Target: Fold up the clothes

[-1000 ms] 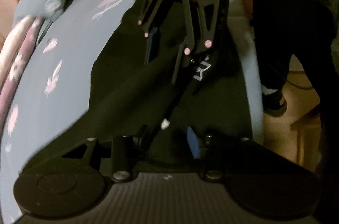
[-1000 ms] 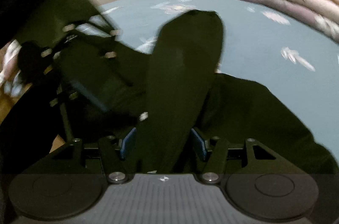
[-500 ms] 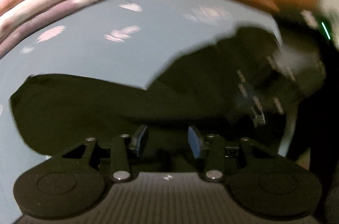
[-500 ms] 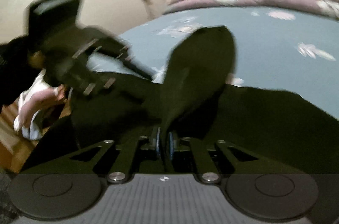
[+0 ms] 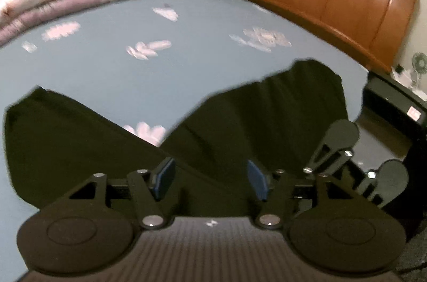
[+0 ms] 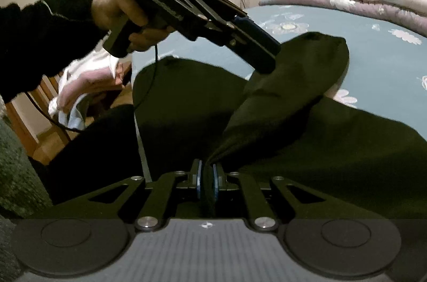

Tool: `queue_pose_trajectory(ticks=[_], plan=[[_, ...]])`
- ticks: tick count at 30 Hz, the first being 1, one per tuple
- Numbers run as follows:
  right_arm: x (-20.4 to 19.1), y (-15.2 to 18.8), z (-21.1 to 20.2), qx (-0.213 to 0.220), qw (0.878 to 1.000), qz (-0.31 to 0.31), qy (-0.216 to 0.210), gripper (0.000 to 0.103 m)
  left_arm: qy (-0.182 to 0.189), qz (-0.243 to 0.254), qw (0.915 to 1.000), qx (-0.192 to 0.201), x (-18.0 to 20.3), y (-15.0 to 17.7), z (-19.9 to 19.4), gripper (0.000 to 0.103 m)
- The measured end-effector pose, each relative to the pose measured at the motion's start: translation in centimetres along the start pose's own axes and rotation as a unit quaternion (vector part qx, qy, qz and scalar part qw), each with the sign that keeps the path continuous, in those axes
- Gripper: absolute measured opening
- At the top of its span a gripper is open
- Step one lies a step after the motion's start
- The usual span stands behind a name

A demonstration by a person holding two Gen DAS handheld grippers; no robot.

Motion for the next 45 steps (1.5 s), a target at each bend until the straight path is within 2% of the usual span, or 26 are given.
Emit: queue_pose_trajectory(ticks=[3, 5, 6, 7, 8, 9, 10, 11, 13, 15, 17, 20, 22, 24, 25, 26, 27, 30, 32, 38, 41, 45], plan=[[-0.4, 0.2, 1.2, -0.029, 0.999, -0.017, 0.013, 0.011, -0.043, 0.066, 0.9967, -0.022, 1.4, 0.3, 0.8, 0.062], [-0.6, 0.5, 1.6, -0.042, 0.998, -0.028, 0.023, 0.012, -0.069, 0.13, 0.9884, -0.035, 2.4, 0.6, 1.3, 0.062], [-0.6, 0.7, 1.7, -0.046, 0.998, -0.03, 0.028, 0.012, -0.083, 0.166, 0.9816, -0.043, 2.9, 0.8, 1.5, 0.062], [-0.6, 0.8, 1.7, -0.048, 0.998, -0.031, 0.028, 0.012, -0.094, 0.216, 0.9704, -0.053, 3.6, 1.3, 1.7, 0.062], [-0.5, 0.9, 1.7, -0.048, 0.998, -0.031, 0.027, 0.012, -0.097, 0.26, 0.9588, -0.06, 4.3, 1.7, 1.8, 0.062], [-0.5, 0.9, 1.7, -0.047, 0.998, -0.032, 0.027, 0.012, -0.095, 0.311, 0.9431, -0.067, 4.9, 2.2, 1.8, 0.062], [-0.4, 0.9, 1.6, -0.046, 0.998, -0.032, 0.026, 0.012, -0.093, 0.362, 0.9245, -0.075, 5.6, 2.6, 1.9, 0.062], [-0.5, 0.9, 1.5, -0.042, 0.998, -0.034, 0.023, 0.011, -0.097, 0.415, 0.9007, -0.086, 6.2, 3.0, 2.3, 0.062], [-0.5, 0.8, 1.1, -0.034, 0.999, -0.037, 0.017, 0.011, -0.101, 0.512, 0.8454, -0.114, 7.3, 3.6, 3.0, 0.062], [-0.5, 0.5, 0.7, -0.028, 0.999, -0.037, 0.011, 0.01, -0.088, 0.596, 0.7862, -0.14, 8.3, 4.0, 3.7, 0.061], [-0.5, 0.3, 0.1, -0.02, 0.999, -0.04, 0.008, 0.01, -0.065, 0.66, 0.7309, -0.161, 9.3, 4.2, 4.3, 0.061], [-0.5, 0.0, -0.5, -0.009, 0.999, -0.041, 0.002, 0.01, -0.033, 0.724, 0.661, -0.195, 10.7, 4.3, 5.3, 0.059], [-0.5, -0.2, -0.5, -0.01, 0.999, -0.044, 0.004, 0.01, -0.006, 0.747, 0.6249, -0.227, 11.5, 4.5, 6.1, 0.058], [-0.6, -0.2, -0.5, -0.014, 0.999, -0.049, 0.005, 0.01, 0.012, 0.75, 0.6033, -0.271, 12.0, 5.0, 6.9, 0.054], [-0.7, -0.2, -0.5, -0.015, 0.999, -0.05, 0.007, 0.01, 0.014, 0.75, 0.5931, -0.292, 12.1, 5.2, 7.2, 0.048], [-0.6, -0.2, -0.5, -0.015, 0.999, -0.051, 0.008, 0.01, 0.015, 0.75, 0.5827, -0.313, 12.3, 5.4, 7.4, 0.033], [-0.6, -0.2, -0.6, -0.014, 0.999, -0.051, 0.009, 0.01, 0.015, 0.748, 0.5777, -0.327, 12.3, 5.6, 7.5, 0.024], [-0.4, -0.2, -0.8, -0.01, 0.999, -0.05, 0.01, 0.01, 0.02, 0.741, 0.5776, -0.342, 12.4, 6.1, 7.1, 0.007], [-0.4, -0.2, -1.1, -0.006, 0.999, -0.05, 0.012, 0.01, 0.016, 0.734, 0.5889, -0.337, 12.4, 6.1, 6.5, 0.005], [-0.8, -0.4, -1.8, 0.0, 0.998, -0.056, -0.002, 0.01, 0.032, 0.677, 0.6459, -0.352, 12.2, 5.4, 4.0, 0.003], [-1.5, -0.2, -1.8, -0.009, 0.998, -0.062, -0.026, 0.01, 0.055, 0.657, 0.6604, -0.359, 13.0, 5.7, 2.9, 0.003], [-2.1, 0.7, -0.3, -0.055, 0.995, -0.072, -0.044, 0.01, 0.064, 0.644, 0.6718, -0.361, 13.6, 6.8, 3.1, 0.004]])
Point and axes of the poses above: each gripper's, at about its wrist camera, not at the fingertips, and z roughly the way its jaws point, x to its right, y to its underside, the point moved 5 cm from there along z, roughly the way its jaws point, and after that the axes turned 6 degrees about -x, right-handed, at the moved point
